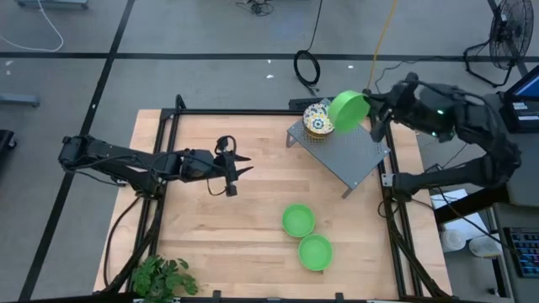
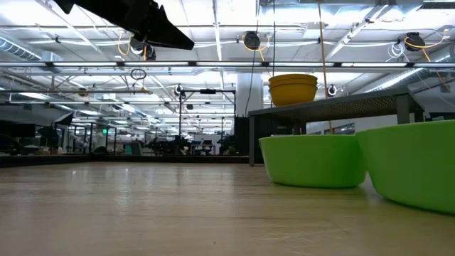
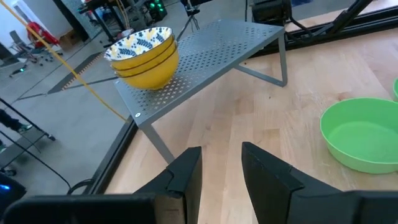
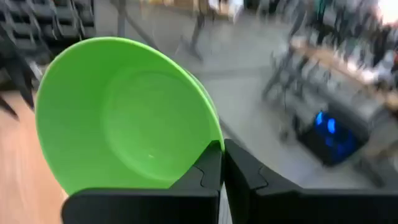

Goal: Pick & Place Mini bowls
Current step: Put the right green bowl on the shelf

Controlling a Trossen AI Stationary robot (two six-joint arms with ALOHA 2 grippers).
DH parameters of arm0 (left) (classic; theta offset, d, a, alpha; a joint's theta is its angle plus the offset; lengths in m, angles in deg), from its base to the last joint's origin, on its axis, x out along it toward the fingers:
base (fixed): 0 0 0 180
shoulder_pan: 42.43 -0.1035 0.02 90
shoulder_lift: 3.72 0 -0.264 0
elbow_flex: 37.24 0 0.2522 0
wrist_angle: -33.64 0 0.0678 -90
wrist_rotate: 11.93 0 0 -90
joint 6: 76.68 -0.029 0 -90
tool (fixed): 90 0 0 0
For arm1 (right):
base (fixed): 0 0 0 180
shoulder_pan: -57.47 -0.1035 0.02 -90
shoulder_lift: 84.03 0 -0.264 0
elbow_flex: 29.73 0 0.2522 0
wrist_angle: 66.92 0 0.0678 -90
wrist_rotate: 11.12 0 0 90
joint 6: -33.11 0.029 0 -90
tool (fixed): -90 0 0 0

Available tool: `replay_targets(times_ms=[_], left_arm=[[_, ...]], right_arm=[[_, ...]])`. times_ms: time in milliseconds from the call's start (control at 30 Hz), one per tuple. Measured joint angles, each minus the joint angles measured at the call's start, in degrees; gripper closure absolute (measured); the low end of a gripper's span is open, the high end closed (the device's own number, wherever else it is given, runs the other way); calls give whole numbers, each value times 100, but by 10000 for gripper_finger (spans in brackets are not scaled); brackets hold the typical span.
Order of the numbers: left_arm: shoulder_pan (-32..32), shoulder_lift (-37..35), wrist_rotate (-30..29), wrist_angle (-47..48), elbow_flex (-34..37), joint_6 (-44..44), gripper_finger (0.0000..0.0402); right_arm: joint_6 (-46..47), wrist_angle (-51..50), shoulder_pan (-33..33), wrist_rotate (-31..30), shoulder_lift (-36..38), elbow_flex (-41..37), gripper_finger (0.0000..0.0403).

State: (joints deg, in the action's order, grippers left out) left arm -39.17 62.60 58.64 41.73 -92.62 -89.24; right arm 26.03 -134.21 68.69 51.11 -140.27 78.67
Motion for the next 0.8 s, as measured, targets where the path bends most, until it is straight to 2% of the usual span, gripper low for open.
replay_targets(times_ms=[267, 433, 667, 733, 800], left_arm=[[-63, 0, 4, 46, 0, 84, 284], [-63, 0, 4, 117, 0, 92, 284], [-63, 0, 4, 127, 0, 112, 284], [-63, 0, 4, 131, 0, 110, 284], [-63, 0, 4, 131, 0, 110, 284]], right_arm=[[559, -1593, 1097, 1536, -587, 151, 403], [648, -2421, 1666, 1765, -834, 151, 403], [951, -3312, 2359, 3671, -947, 105, 403], [1054, -3499, 2426, 3961, -962, -24, 403], [1113, -3587, 2443, 3991, -952, -219, 403]])
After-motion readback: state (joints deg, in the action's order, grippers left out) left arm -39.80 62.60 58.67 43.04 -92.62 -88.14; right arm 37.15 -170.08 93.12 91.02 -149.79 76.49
